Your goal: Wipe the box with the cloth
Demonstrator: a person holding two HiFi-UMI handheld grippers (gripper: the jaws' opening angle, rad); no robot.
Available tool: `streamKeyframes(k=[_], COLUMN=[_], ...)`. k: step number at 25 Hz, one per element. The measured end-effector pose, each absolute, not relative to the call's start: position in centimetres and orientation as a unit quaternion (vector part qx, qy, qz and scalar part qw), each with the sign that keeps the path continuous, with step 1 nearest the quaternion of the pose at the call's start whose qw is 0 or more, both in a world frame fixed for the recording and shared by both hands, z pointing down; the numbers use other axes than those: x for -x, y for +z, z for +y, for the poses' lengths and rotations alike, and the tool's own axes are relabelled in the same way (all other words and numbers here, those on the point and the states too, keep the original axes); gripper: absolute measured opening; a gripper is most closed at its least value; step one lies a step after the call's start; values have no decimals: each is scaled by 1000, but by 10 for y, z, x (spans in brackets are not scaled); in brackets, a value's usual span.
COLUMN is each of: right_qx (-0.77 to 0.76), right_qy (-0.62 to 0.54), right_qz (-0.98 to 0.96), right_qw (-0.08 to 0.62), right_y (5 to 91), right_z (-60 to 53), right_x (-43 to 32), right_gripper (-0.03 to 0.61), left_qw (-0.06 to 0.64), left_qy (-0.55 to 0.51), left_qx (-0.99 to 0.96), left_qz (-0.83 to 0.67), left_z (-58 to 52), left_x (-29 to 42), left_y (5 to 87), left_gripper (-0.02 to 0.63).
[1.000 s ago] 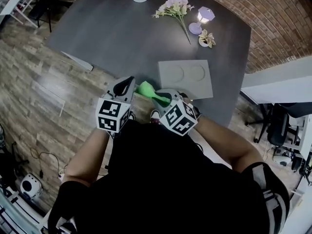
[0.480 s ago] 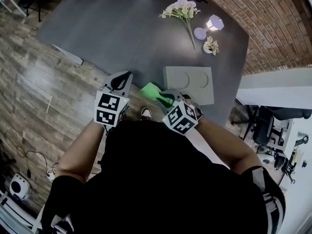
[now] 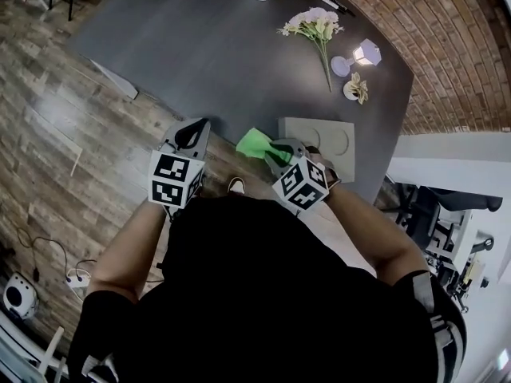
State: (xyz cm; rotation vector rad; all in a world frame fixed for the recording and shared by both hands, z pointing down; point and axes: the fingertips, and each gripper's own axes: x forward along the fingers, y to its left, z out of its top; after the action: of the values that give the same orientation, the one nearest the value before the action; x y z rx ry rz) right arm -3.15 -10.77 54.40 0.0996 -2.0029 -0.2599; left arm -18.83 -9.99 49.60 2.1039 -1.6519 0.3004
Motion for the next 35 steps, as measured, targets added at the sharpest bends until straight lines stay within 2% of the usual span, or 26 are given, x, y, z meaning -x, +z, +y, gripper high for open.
streamKeyframes(k=[21, 35], right_qx=[-101, -110], right_qy=[-92, -56], right_qz=[-853, -858], right_qw=[504, 499], right_y=[539, 544], right_z=[-218, -251], right_x=[73, 62], right_gripper=[58, 58], left_qw=[244, 275], left_qy=[113, 112], left_qx=[-732, -713], left_qz=[-626, -636], left_z=[-124, -133], left_x=[211, 204], left_y=[498, 506], left_gripper=[8, 8])
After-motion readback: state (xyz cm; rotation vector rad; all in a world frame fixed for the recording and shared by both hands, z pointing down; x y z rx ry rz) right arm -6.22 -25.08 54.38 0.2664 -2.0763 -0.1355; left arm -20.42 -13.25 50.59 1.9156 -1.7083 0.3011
